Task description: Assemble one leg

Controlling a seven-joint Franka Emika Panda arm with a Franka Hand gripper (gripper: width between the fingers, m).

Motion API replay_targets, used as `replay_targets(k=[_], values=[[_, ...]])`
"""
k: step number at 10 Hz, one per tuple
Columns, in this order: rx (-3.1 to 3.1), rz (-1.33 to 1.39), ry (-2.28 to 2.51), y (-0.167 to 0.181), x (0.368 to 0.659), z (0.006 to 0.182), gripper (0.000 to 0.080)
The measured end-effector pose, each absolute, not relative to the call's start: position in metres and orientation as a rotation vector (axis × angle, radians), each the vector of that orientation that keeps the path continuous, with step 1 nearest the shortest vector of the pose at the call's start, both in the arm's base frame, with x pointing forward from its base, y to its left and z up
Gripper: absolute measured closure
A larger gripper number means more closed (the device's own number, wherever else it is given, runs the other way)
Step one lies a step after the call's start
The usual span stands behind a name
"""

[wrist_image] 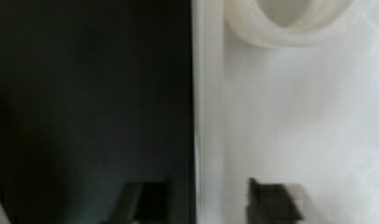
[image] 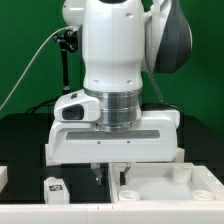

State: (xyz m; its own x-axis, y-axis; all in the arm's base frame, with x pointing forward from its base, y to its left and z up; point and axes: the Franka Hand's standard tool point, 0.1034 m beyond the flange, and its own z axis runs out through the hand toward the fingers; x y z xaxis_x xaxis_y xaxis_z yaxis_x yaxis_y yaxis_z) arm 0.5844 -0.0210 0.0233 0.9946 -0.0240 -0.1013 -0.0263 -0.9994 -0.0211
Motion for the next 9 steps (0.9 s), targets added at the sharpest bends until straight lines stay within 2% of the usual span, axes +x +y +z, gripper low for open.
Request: replay_targets(k=[1,2,3,4,7,9], values=[[-3.115,0.158,0.039,-0.021,0.584,0.023,0.0436],[-3.113,0.164,0.043,-0.021,0.584,0.024,0.0436],[-3.103,0.192,0.057,-0.021,0.577,0.034,0.0243],[-3.098,0.213,0.051,-0.017,0.566,0.047,0.0179],[-3.097,0.231,0.153,0.008,0.537,0.074,0.0151],[-3.102,0.195,0.115,0.016,0.541,0.073,0.0150]])
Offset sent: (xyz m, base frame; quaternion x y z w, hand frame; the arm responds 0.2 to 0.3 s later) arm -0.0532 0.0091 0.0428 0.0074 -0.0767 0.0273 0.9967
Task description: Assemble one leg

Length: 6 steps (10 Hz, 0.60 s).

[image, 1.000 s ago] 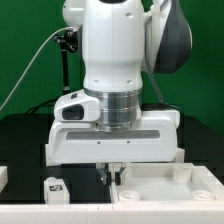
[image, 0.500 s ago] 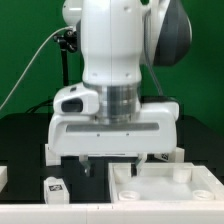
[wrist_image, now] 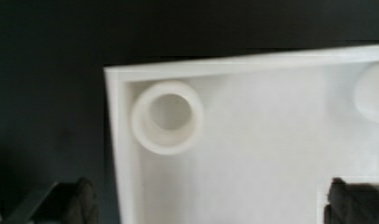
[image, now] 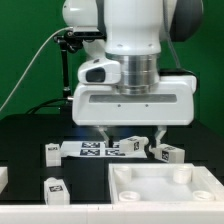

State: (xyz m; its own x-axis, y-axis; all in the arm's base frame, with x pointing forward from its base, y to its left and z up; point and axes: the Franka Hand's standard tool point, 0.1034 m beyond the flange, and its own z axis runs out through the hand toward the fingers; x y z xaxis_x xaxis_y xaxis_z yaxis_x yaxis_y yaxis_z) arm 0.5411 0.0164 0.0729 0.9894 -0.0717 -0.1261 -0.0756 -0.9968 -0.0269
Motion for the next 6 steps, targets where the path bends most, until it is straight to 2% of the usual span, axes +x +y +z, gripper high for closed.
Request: replay_targets(k=[4,5,6], values=[[-3.103,0.176,-0.009,0.008,0.541,0.069,0.0150],[-3.102,0.171,-0.108,-0.014,0.537,0.061,0.0150],[-3.101,0.181,-0.159,-0.035,0.532,0.063,0.0150]])
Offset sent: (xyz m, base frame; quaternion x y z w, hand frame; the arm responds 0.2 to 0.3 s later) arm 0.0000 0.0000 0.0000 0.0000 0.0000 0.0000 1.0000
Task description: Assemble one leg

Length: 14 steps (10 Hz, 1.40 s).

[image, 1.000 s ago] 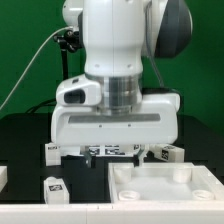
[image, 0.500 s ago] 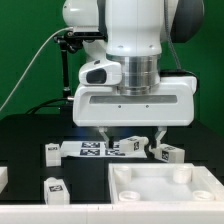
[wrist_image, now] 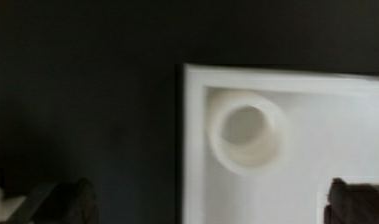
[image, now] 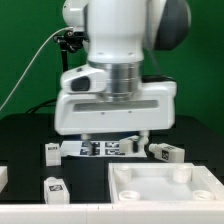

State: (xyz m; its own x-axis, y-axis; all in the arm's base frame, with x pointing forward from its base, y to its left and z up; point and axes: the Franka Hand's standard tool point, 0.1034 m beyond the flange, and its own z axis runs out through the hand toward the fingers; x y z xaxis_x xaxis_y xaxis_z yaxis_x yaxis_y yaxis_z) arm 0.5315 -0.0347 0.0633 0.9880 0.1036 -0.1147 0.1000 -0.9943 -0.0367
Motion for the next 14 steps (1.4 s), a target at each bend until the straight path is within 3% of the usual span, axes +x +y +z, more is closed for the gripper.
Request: replay_targets(k=[3,5,7,10,11,14], values=[[-3.094,0.255,-0.191,-0.091,0.515,0.070,0.0150],[-3.090,0.269,-0.200,-0.086,0.515,0.070,0.0150],[-3.034,0.473,-0.199,-0.083,0.509,0.068,0.0150],[-2.986,0.811,-0.218,-0.111,0.484,0.070,0.0150],[-2.967,0.885,-0.223,-0.115,0.479,0.062,0.0150],[-2.860,1.128,-0.219,-0.109,0.473,0.061,0.0150]])
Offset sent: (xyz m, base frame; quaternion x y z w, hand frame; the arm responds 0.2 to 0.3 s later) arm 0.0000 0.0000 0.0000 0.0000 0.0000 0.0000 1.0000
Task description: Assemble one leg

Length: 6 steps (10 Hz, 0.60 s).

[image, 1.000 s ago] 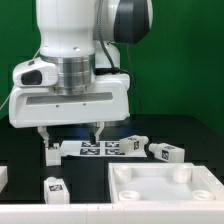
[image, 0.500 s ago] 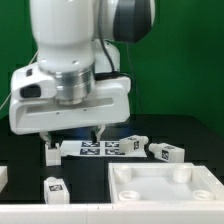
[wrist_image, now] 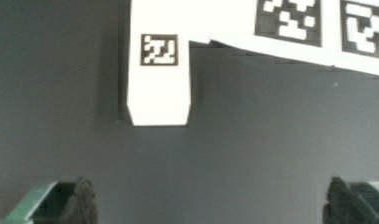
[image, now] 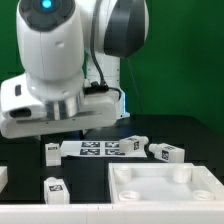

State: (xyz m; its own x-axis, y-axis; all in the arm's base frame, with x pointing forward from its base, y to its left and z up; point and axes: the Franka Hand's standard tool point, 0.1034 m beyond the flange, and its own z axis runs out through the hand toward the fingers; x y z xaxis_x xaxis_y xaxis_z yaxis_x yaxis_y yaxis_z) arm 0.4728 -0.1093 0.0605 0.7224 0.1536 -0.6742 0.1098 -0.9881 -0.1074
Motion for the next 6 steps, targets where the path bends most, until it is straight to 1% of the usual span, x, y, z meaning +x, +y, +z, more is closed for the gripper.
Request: replay_targets(k=[1,2,3,4,6], values=[[-2.825,1.200,-0.218,-0.108,0.474,0.058,0.0150],[-2.805,1.263,-0.246,-0.114,0.470,0.054,0.0150],[-2.790,1.401,-0.250,-0.129,0.456,0.045,0.0150],[-2.767,1.500,-0.255,-0.130,0.450,0.041,0.0150],[-2.763,1.500,-0.263,-0.128,0.454,0.039,0.0150]])
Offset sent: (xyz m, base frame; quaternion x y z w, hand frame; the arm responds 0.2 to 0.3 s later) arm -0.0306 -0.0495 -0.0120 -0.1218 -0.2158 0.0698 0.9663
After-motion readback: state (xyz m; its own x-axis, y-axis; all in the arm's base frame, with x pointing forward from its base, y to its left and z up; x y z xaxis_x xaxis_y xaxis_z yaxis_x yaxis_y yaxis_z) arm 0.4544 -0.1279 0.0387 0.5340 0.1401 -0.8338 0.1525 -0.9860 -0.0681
